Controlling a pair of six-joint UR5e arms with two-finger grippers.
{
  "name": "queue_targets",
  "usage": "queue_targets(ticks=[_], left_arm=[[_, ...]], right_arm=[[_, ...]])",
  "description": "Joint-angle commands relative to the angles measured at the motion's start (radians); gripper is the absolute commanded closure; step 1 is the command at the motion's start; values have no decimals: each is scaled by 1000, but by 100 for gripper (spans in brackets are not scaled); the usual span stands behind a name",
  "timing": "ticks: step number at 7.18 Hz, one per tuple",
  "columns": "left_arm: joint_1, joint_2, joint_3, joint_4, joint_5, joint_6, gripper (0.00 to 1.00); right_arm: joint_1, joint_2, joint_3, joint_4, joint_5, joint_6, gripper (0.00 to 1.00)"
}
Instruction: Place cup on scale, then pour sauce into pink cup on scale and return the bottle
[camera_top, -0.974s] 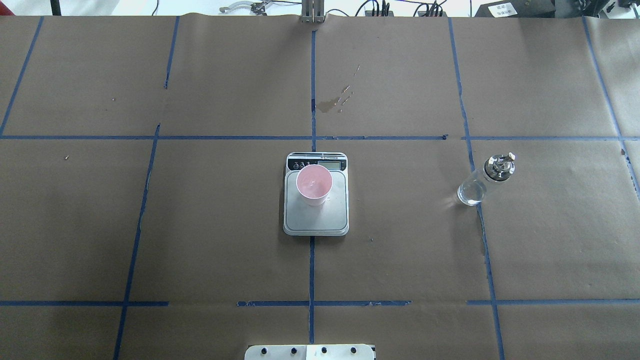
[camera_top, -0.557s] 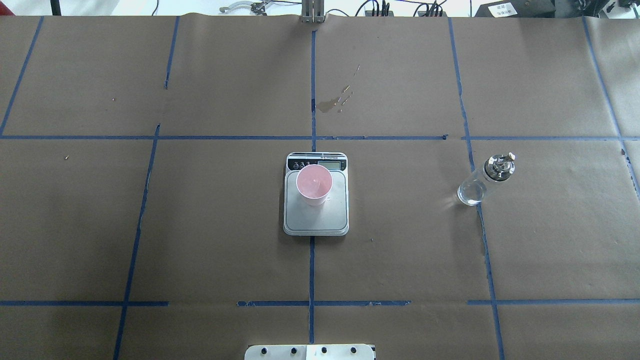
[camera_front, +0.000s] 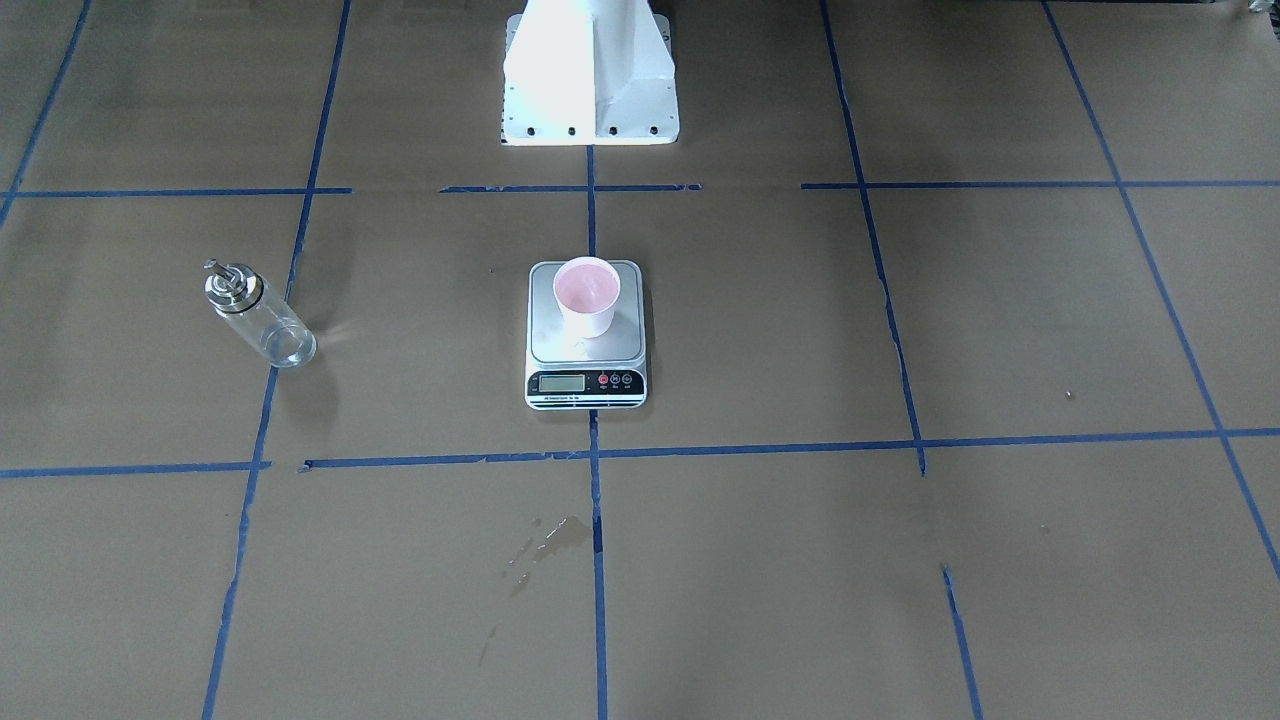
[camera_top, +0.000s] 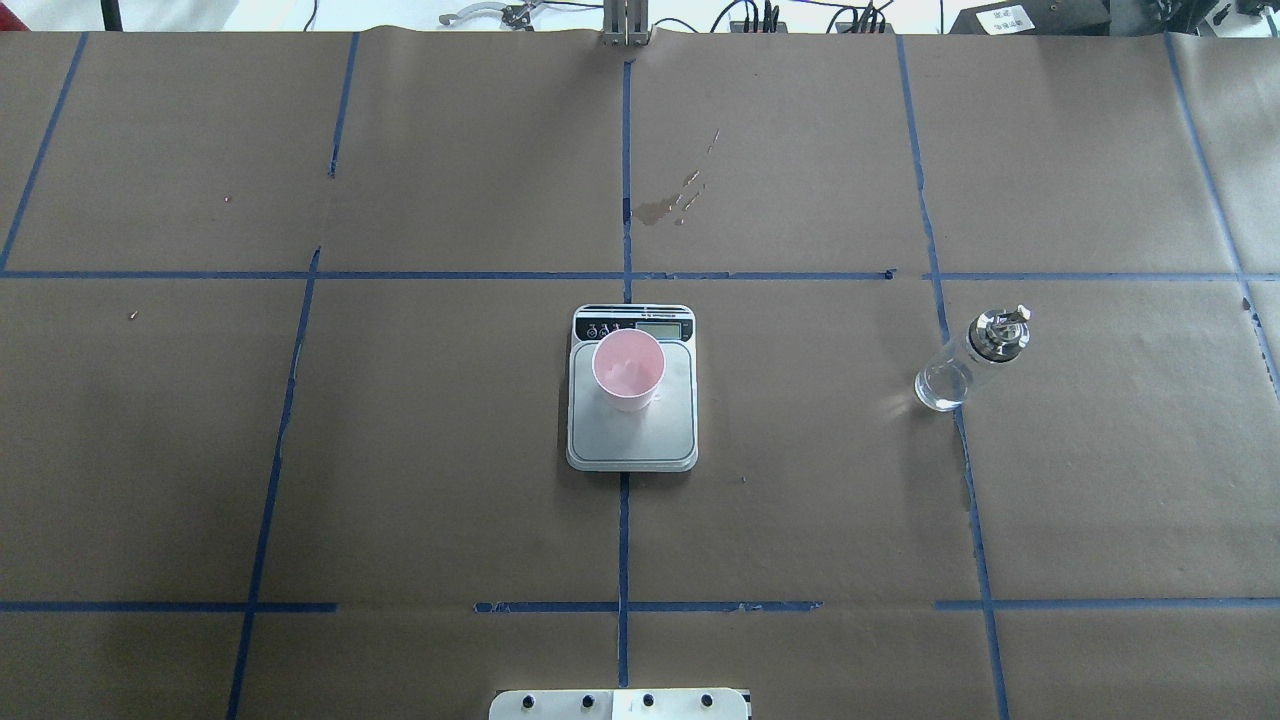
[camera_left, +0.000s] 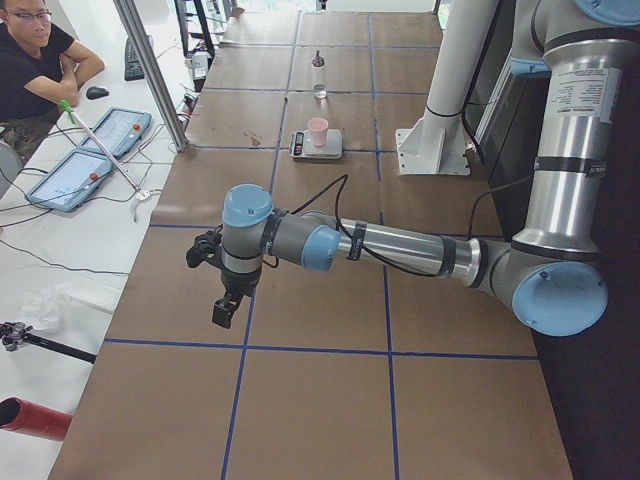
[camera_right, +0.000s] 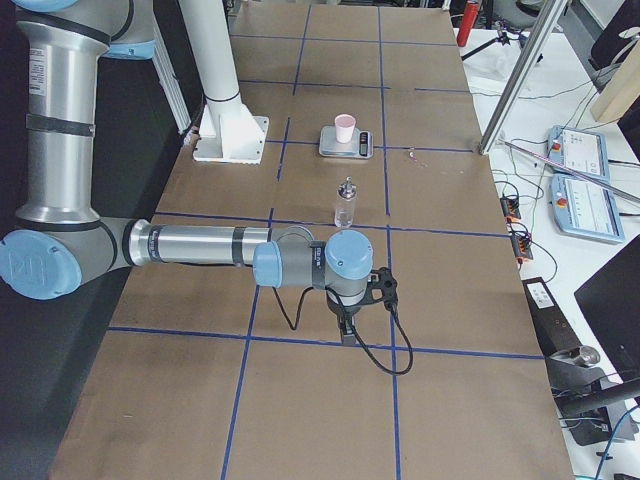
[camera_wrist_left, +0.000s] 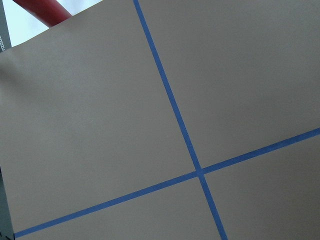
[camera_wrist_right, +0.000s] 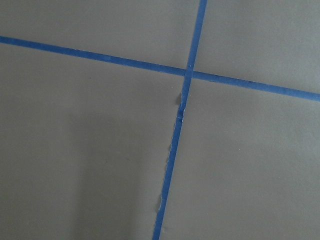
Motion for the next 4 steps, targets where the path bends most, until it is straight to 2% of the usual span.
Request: queue_targets(ticks=[1, 2, 4], left_arm=[[0, 11, 9, 6, -2, 2, 0], [0, 16, 12, 12, -2, 2, 0], [-6, 16, 9, 117, -5, 67, 0]], right_arm=[[49, 67, -7, -198, -23, -166, 0], [66, 84, -14, -212, -21, -189, 0], [72, 51, -21, -197, -32, -179, 0]])
